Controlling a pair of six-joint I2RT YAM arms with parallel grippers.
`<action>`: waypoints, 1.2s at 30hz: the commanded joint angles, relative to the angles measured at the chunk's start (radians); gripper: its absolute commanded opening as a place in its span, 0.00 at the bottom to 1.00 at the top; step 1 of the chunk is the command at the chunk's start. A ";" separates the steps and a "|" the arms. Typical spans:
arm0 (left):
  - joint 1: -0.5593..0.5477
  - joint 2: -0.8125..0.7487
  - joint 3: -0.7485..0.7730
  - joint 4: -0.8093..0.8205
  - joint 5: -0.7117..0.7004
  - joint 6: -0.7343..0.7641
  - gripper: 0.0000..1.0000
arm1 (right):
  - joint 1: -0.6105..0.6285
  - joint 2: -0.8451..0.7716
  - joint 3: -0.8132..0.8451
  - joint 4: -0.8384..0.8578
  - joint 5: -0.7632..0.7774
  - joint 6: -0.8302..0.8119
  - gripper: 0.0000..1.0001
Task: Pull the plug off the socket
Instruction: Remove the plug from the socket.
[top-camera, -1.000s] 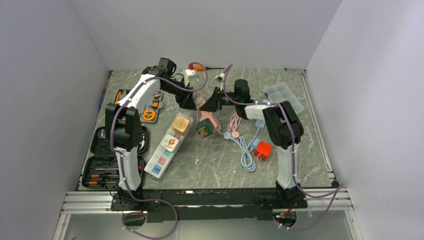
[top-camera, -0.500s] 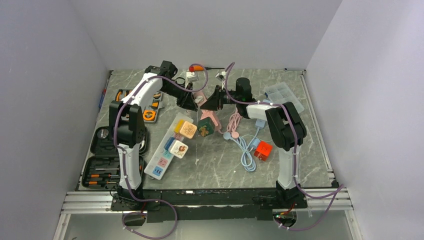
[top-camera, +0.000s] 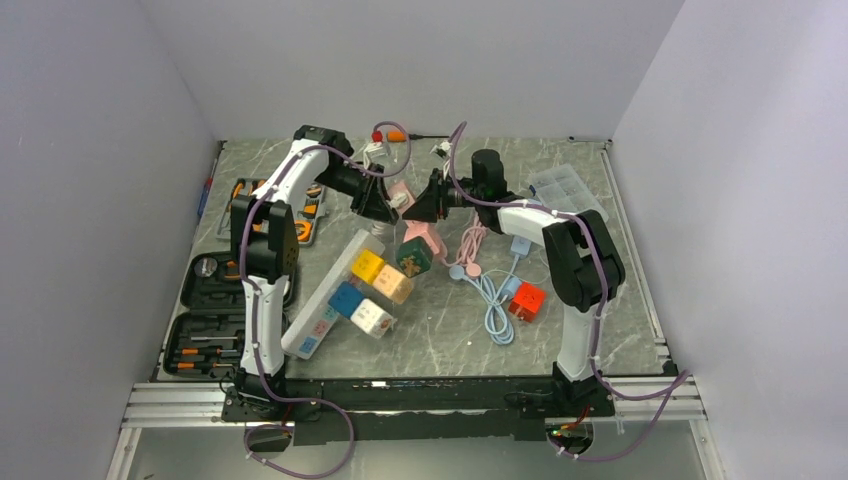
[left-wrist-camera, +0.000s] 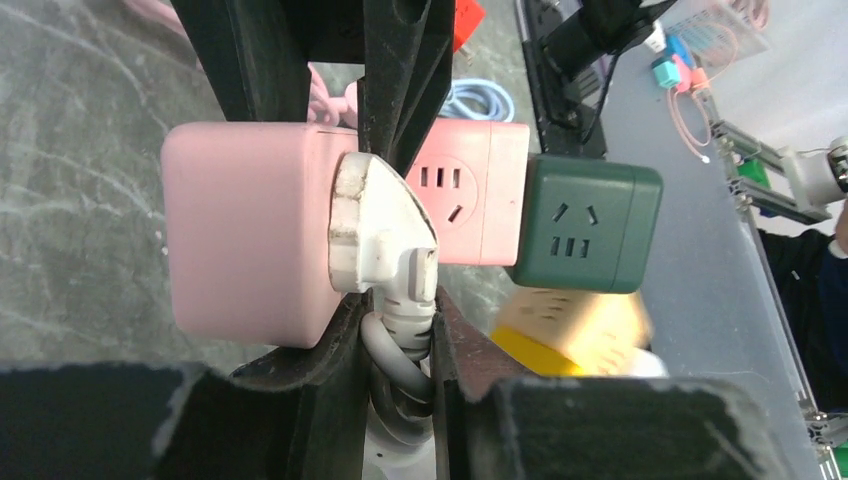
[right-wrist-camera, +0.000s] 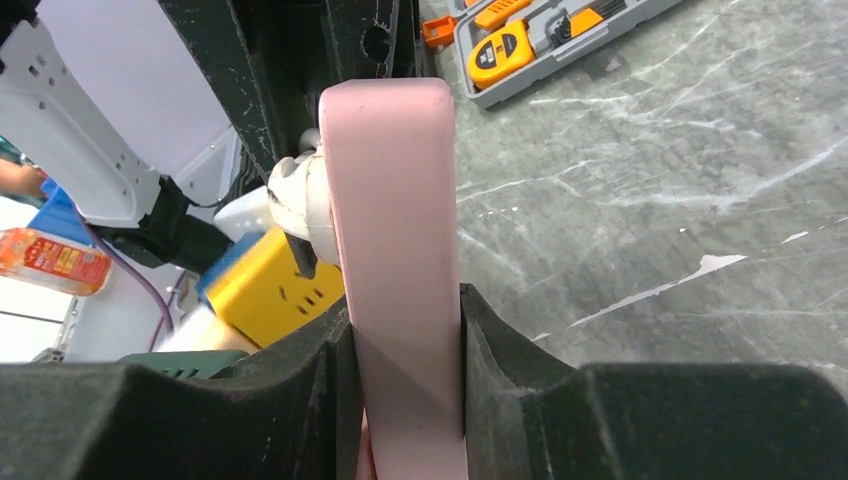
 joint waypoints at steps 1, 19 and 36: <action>0.024 -0.023 0.033 -0.104 0.270 0.062 0.00 | -0.014 -0.074 0.043 -0.105 0.031 -0.060 0.00; 0.003 -0.335 -0.497 1.167 0.490 -0.955 0.00 | -0.107 0.041 0.086 -0.247 0.190 -0.090 0.00; -0.034 -0.330 -0.723 2.915 0.483 -2.445 0.00 | -0.131 0.137 0.126 -0.234 0.282 -0.059 0.00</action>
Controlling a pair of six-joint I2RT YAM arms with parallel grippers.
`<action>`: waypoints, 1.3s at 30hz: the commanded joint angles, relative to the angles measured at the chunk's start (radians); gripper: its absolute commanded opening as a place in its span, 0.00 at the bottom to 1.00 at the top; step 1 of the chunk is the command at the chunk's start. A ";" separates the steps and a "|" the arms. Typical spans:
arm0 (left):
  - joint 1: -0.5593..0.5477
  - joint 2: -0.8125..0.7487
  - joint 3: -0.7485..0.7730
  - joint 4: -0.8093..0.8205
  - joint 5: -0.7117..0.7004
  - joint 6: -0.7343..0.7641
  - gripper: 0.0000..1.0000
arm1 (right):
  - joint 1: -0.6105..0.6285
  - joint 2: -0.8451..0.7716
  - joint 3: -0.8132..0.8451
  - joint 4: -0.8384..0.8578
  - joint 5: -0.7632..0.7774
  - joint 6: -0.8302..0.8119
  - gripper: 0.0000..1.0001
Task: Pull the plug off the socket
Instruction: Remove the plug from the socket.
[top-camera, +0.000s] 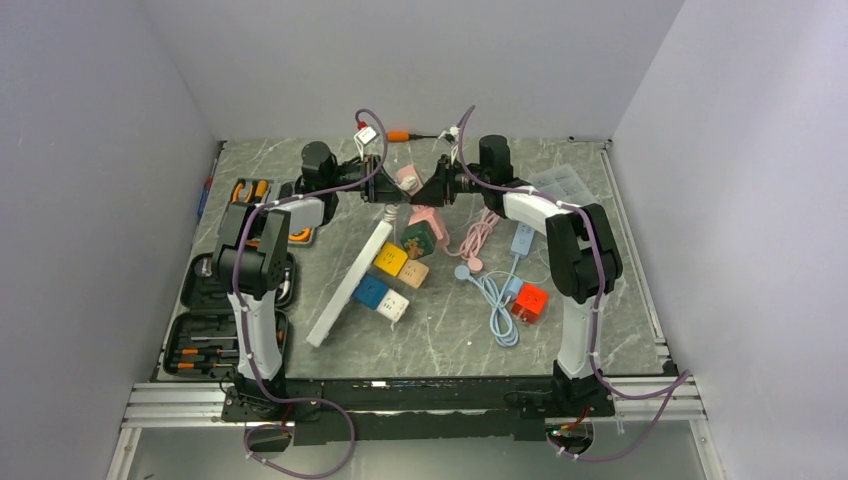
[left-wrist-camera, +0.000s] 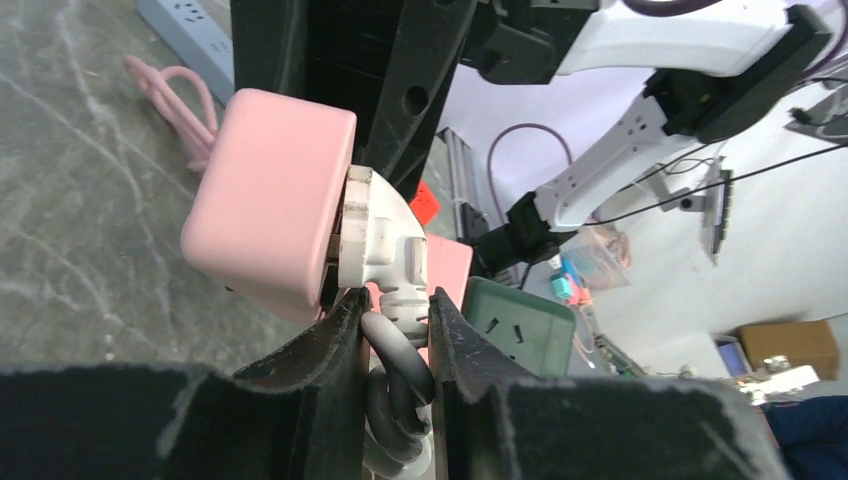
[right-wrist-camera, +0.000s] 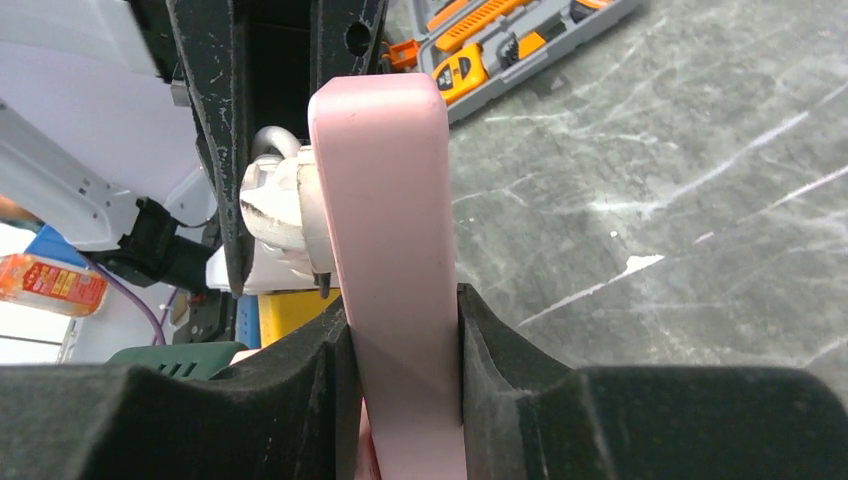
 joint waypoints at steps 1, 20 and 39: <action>-0.032 -0.132 0.047 0.547 0.402 -0.394 0.00 | -0.064 0.081 -0.012 -0.067 0.294 -0.010 0.00; -0.093 -0.262 -0.062 0.570 0.405 -0.401 0.00 | -0.071 0.118 0.067 -0.134 0.519 0.030 0.00; 0.130 0.145 0.345 0.773 0.402 -0.768 0.76 | -0.114 -0.100 -0.136 -0.026 0.437 0.077 0.00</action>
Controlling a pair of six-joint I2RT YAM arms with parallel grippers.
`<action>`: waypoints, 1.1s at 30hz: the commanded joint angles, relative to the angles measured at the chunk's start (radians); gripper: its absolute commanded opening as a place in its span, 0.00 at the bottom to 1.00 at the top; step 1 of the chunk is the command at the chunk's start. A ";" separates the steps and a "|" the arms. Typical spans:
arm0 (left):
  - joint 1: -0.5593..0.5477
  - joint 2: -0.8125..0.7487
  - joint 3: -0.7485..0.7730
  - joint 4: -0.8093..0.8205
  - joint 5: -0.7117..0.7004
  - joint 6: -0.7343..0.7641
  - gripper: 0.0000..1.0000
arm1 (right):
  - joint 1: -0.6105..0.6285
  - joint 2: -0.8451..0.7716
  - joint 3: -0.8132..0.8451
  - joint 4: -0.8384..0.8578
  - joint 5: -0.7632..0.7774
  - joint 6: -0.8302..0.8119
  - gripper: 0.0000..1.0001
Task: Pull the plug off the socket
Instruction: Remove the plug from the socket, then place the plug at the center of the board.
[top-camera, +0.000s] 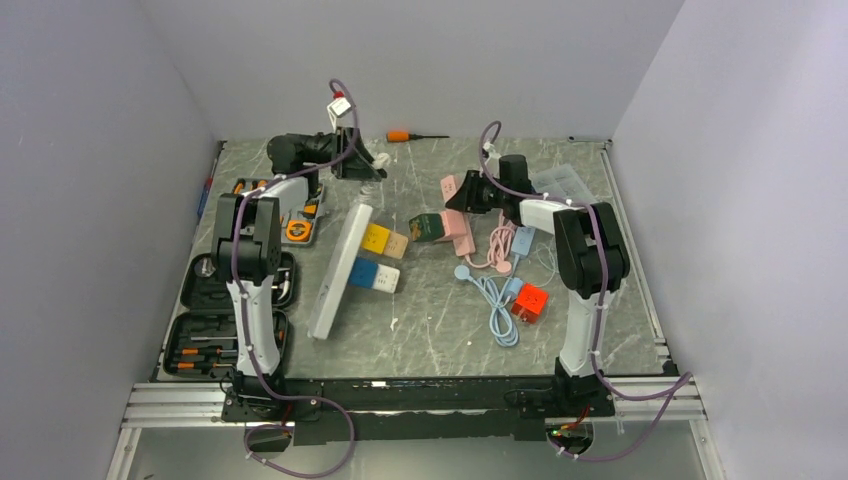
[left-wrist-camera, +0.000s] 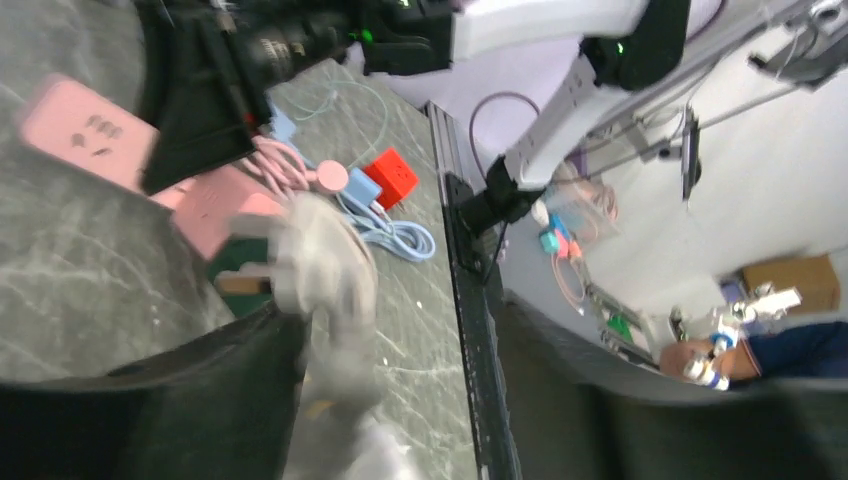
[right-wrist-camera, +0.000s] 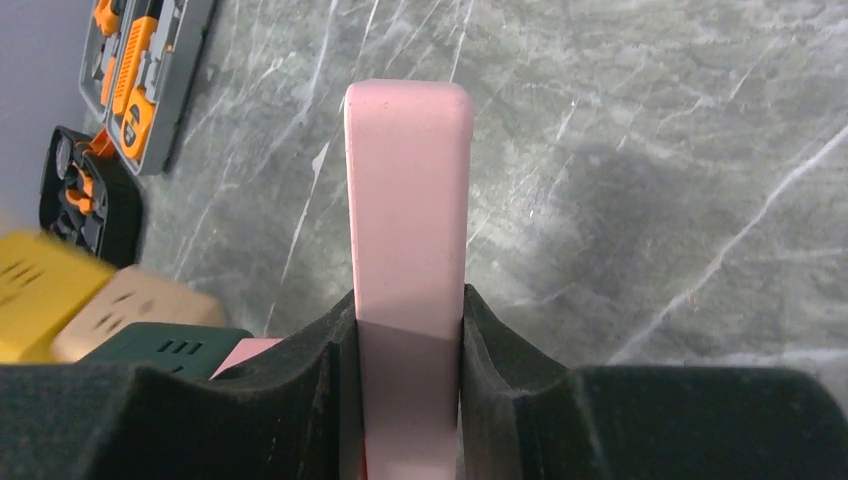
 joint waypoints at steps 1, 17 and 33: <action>0.024 0.050 0.133 0.164 0.195 -0.151 0.96 | -0.007 -0.134 -0.026 0.070 -0.032 -0.004 0.00; -0.051 0.059 0.359 0.153 0.206 -0.322 0.99 | -0.006 -0.299 -0.104 0.166 -0.154 0.068 0.00; -0.015 -0.003 0.421 0.158 0.206 -0.279 0.99 | -0.005 -0.405 -0.211 0.360 -0.252 0.207 0.00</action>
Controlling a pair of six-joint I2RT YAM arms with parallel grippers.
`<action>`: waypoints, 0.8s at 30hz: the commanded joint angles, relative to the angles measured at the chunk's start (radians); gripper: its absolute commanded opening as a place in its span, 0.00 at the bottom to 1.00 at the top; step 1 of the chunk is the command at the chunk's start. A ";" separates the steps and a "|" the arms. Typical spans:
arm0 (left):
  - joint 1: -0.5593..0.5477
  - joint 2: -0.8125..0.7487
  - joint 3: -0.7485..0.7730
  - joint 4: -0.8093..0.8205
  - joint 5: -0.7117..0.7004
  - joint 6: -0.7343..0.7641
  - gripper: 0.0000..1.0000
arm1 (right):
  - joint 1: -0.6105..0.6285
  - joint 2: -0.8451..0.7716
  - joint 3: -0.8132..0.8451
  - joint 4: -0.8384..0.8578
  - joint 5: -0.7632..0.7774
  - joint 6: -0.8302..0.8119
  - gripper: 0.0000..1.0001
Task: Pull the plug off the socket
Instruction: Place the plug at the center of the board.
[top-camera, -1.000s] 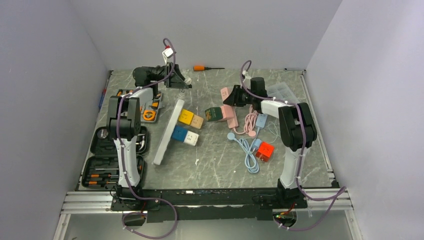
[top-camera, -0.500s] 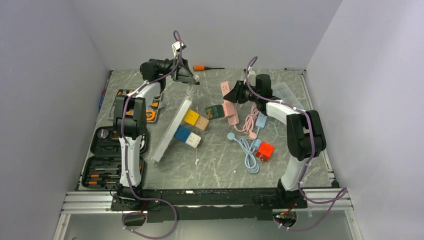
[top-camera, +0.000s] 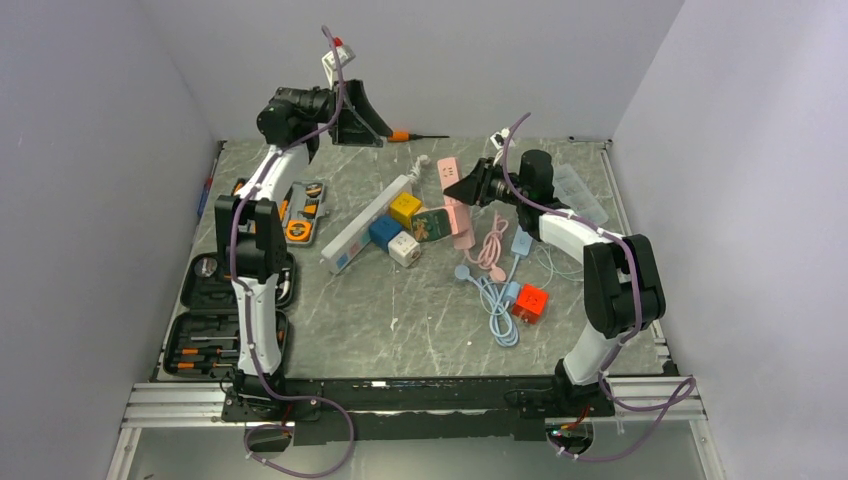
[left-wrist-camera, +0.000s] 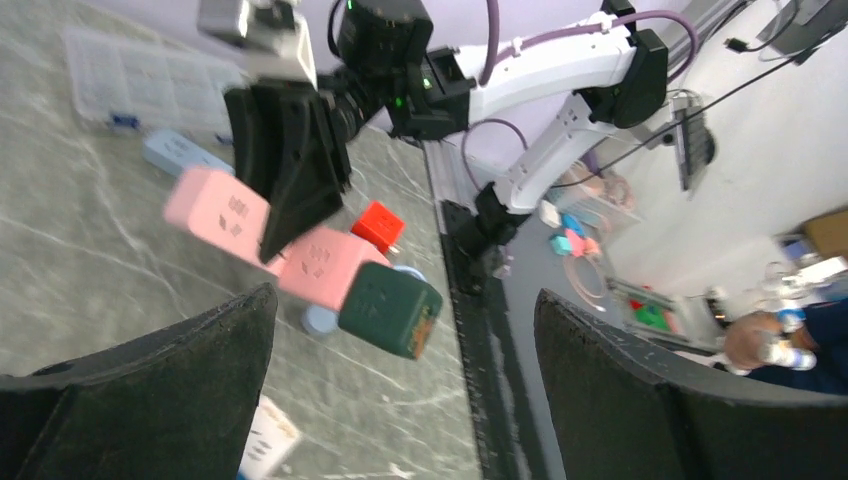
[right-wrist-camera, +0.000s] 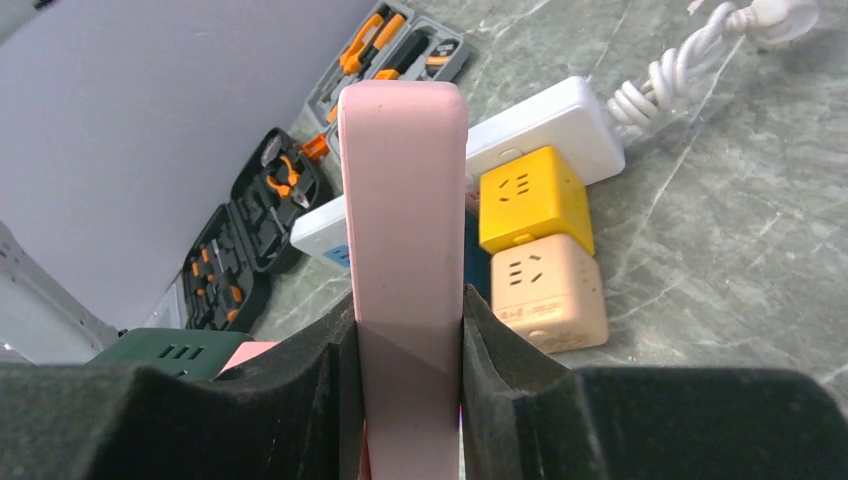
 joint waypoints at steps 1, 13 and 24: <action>0.000 -0.124 -0.229 0.158 0.206 0.027 0.99 | -0.002 -0.062 0.008 0.115 -0.053 0.085 0.00; 0.075 0.118 -0.374 0.160 0.204 0.032 0.99 | 0.006 -0.059 0.030 0.156 -0.057 0.127 0.00; 0.051 0.180 0.245 0.114 0.210 -0.018 0.99 | 0.015 -0.097 -0.012 0.264 -0.108 0.187 0.00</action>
